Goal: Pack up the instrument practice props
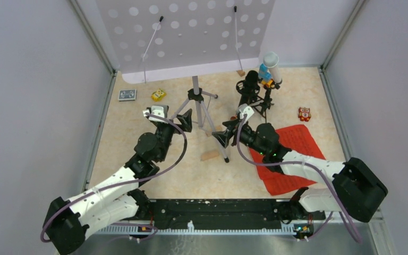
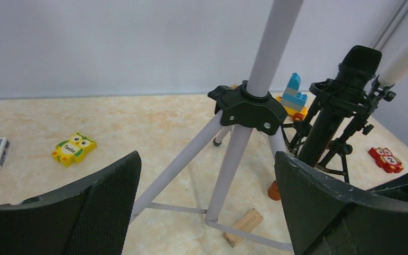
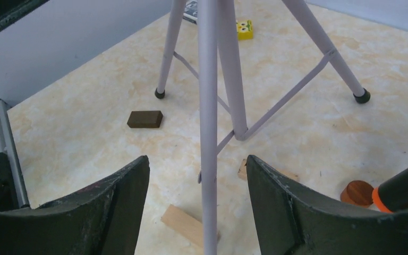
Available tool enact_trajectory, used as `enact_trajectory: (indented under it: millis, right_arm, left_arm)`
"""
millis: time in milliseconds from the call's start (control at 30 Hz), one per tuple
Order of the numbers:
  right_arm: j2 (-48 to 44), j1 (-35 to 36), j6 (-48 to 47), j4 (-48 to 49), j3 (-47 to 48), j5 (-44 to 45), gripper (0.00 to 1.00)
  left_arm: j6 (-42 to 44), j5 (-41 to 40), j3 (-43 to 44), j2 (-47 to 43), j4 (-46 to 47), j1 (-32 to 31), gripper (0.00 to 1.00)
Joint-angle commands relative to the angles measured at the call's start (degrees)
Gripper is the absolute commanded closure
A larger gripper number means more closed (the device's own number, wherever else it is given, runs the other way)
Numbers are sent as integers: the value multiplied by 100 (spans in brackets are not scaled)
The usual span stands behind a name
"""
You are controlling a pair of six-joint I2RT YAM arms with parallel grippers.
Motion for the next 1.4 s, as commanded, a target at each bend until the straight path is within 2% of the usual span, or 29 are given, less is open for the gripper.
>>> enact_trajectory:
  millis: [0, 133, 267, 467, 567, 667, 733, 933, 1033, 1233, 1367]
  right_arm:
    - [276, 68, -166, 590, 546, 363, 34]
    - [495, 98, -158, 651, 708, 394, 34]
    - [757, 150, -218, 558, 986, 365, 33]
    - [1204, 250, -293, 368, 1538, 472, 33]
    - [1316, 271, -314, 257, 1678, 788, 39]
    - [1347, 270, -341, 104, 1740, 1132, 45]
    - [1374, 268, -404, 1, 1791, 1044, 46]
    - [1455, 270, -419, -133, 1889, 651, 47]
    - [1524, 276, -361, -99, 1907, 508, 55]
    - [1594, 429, -365, -13, 1822, 490, 70]
    - [1561, 658, -520, 331, 1593, 823, 73]
  left_arm:
    - [-43, 296, -41, 62, 429, 210, 1]
    - [-32, 746, -86, 107, 420, 514, 1]
    - [128, 1844, 16, 253, 337, 985, 3]
    - [190, 2412, 62, 293, 240, 1211, 2]
    - [364, 2481, 51, 315, 214, 1328, 1]
    - [744, 3407, 94, 399, 184, 1593, 1]
    - [1078, 3727, 188, 480, 34, 1715, 1]
    - [1138, 4040, 267, 638, 12, 2055, 1]
    - [934, 4275, 222, 652, 133, 2063, 1]
    - [610, 3916, 133, 568, 170, 2071, 1]
    - [432, 3918, 93, 395, 174, 2070, 1]
